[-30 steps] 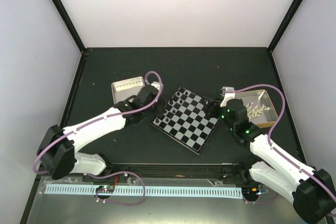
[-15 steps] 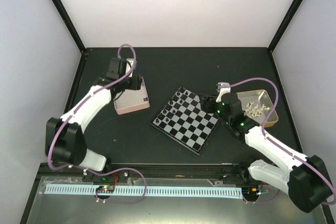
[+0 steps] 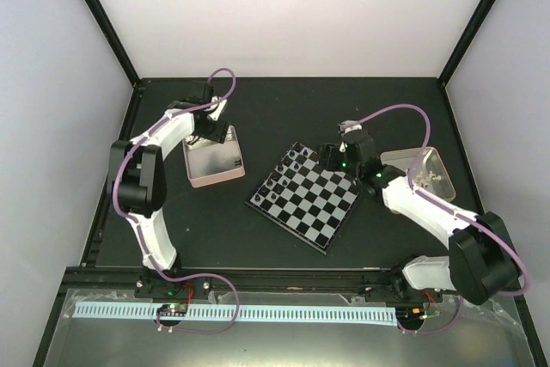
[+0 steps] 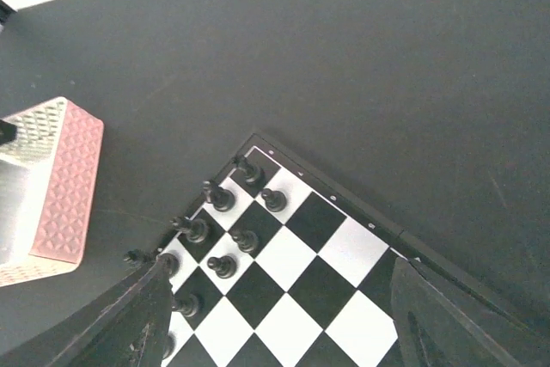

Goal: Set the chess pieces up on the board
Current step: Adjust the storage box at the center of the board.

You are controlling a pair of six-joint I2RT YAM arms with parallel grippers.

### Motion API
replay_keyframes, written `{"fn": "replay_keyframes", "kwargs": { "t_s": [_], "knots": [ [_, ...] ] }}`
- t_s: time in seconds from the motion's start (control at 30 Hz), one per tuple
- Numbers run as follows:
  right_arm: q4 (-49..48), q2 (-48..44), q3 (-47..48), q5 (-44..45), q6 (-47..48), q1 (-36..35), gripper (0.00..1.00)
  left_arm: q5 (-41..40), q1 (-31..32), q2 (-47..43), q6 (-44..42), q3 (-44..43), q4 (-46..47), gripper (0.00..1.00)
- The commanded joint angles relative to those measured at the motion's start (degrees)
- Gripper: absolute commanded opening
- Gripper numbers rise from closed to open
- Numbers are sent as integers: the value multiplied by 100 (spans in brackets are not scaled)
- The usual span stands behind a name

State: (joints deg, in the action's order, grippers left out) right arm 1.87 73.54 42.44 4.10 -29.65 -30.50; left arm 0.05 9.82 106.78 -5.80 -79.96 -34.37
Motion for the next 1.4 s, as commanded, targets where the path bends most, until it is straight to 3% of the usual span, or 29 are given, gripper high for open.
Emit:
{"fn": "replay_keyframes", "kwargs": {
  "t_s": [0.0,0.37,0.6,0.97,1.07,1.37],
  "knots": [
    [726,273,405,345,133,35,70,-543,-76,454,-615,-562,-226,70],
    [2076,694,1333,818,200,51,70,-703,-327,1453,-851,-1405,-241,67],
    [2720,1173,2163,895,304,53,69,-502,-537,1565,-632,-1571,-398,36],
    [3180,1468,2729,618,604,57,68,-1000,-631,725,40,-379,-218,15],
    [3138,1542,2777,555,727,62,68,-1026,-632,532,305,-66,-322,14],
    [2777,1452,2686,360,961,99,68,47,-611,-529,1271,216,-452,37]
  ]
}}
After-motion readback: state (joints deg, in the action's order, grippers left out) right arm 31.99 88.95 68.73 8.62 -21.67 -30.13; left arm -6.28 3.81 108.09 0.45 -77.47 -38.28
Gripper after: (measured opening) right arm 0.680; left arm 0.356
